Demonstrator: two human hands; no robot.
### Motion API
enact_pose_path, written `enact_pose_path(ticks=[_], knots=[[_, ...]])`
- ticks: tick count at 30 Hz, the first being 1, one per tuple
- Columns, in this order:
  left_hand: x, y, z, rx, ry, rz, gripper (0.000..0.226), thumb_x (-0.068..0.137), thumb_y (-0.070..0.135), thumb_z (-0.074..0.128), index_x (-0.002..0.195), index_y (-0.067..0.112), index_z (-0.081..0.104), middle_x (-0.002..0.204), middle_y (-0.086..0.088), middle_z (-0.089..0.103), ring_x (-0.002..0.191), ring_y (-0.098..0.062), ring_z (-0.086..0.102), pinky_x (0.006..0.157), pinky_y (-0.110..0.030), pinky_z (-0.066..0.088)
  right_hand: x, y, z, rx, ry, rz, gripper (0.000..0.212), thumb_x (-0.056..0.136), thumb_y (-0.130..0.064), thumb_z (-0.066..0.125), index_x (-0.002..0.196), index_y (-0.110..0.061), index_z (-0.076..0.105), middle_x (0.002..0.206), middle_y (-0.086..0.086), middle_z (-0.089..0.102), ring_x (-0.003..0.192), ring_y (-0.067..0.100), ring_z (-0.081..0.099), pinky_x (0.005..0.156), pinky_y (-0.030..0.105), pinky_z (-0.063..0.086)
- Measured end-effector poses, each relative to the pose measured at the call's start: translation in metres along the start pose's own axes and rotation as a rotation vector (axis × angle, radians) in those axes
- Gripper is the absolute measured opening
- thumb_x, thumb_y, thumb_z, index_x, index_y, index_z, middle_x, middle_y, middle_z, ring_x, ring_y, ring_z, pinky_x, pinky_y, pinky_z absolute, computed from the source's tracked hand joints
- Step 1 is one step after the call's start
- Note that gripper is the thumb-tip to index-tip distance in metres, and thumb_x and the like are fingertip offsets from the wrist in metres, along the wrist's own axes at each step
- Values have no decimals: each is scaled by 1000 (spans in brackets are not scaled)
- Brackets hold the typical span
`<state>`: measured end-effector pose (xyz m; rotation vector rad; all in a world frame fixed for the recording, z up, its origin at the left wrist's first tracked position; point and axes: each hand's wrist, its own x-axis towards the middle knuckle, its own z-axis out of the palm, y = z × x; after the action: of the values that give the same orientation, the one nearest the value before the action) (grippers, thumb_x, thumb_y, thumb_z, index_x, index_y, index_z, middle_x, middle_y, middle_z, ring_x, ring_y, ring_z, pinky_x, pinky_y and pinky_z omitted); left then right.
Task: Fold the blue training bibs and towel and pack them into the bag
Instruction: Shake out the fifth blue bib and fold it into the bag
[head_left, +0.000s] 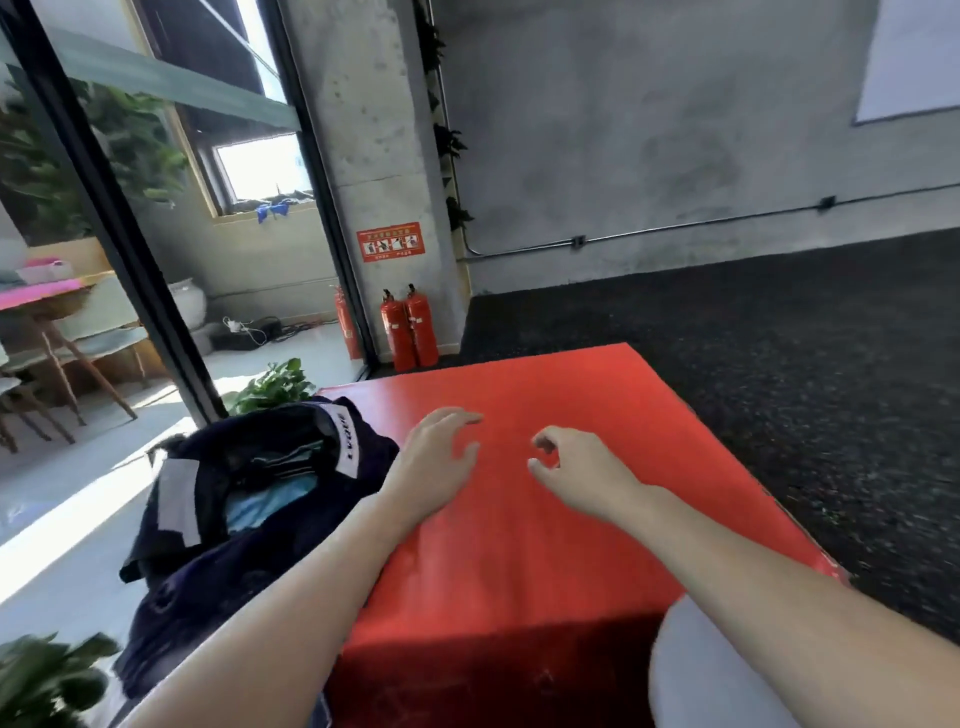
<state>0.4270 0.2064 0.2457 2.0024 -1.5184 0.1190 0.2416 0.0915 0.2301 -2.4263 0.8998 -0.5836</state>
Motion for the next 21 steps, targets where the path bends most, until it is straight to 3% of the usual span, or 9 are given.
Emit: enact_pose_path(ticks=[1,4,10,16,21], knots=[[0,20,19,-9,-30,32,37,90,21,64,126,27,66,130,8,61,116,-12,57,106,-26,41,-12,18,-11,-8,19,24,33,95,-34,63,124,-18,64,121,3,68,107,21,64,95,34,49],[-2,81,74,-36,-144,141,39,90,22,64,129,25,64,132,5,62,118,-13,57,108,-26,41,-52,75,-43,-33,59,138,33,95,-32,63,124,-16,64,119,3,69,114,21,63,95,32,48],[-16,189,172,-61,-413,264,48,90,30,62,138,27,57,134,2,61,118,-20,58,103,-37,46,-136,185,-81,-9,138,394,26,91,-27,67,114,-16,69,101,1,72,102,23,67,91,33,50],[-41,266,256,-103,-640,321,43,90,33,57,133,35,56,109,1,70,101,-23,64,90,-39,53,-216,284,-91,14,97,648,19,90,-31,59,96,-17,71,90,1,74,87,22,68,81,38,56],[-72,298,327,-60,-840,315,43,93,22,56,136,22,56,116,-9,69,111,-30,60,94,-40,50,-257,351,-61,11,-4,811,23,89,-25,58,91,-6,70,86,14,72,85,30,68,71,37,52]])
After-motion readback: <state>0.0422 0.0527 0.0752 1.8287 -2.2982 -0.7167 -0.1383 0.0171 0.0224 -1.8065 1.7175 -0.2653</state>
